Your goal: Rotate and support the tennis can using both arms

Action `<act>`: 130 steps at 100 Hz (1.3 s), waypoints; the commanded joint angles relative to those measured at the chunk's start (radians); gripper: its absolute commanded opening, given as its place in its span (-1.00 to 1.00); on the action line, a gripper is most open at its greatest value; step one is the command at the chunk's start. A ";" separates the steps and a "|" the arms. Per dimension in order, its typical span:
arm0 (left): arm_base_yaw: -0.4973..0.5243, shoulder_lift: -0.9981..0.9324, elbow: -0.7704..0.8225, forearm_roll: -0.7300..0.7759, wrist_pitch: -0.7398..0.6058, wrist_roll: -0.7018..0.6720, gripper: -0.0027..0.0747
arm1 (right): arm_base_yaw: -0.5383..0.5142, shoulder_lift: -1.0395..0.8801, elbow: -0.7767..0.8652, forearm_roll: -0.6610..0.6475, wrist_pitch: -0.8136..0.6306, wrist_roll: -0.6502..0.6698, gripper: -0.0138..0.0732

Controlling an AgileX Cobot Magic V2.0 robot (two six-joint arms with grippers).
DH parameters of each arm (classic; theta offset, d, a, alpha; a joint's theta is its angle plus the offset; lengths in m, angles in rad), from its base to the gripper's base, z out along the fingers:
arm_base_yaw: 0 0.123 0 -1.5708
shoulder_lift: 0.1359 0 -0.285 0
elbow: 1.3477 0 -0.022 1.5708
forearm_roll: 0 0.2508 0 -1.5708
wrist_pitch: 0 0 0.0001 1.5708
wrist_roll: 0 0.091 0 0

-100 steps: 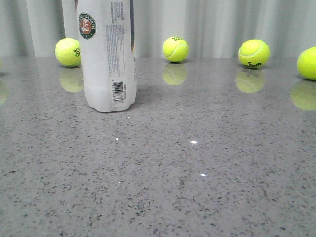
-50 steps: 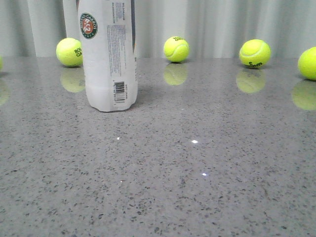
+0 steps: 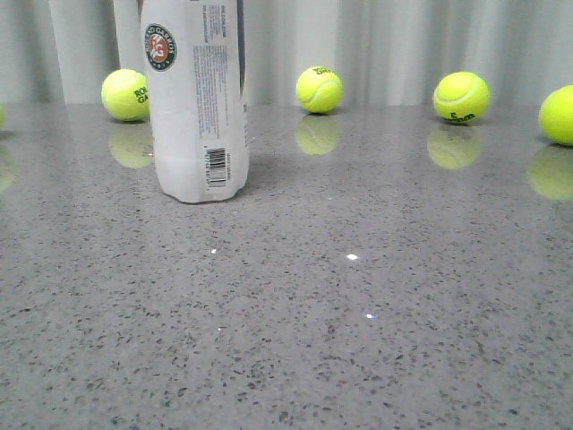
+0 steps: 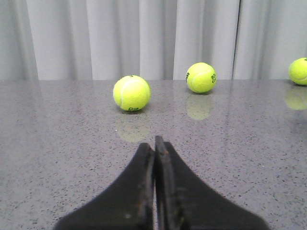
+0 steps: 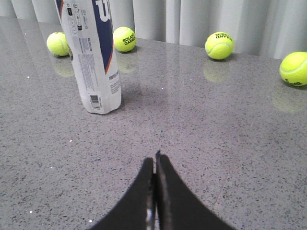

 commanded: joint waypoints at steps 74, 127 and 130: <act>0.000 -0.030 0.043 -0.008 -0.086 -0.011 -0.98 | -0.493 -0.204 0.395 -0.268 -0.463 0.289 -0.84; 0.000 -0.030 0.043 -0.008 -0.086 -0.011 -0.98 | -0.493 -0.204 0.395 -0.217 -0.381 0.165 -0.84; 0.000 -0.030 0.043 -0.008 -0.086 -0.011 -0.98 | -0.493 -0.204 0.395 -0.216 -0.381 0.160 -0.84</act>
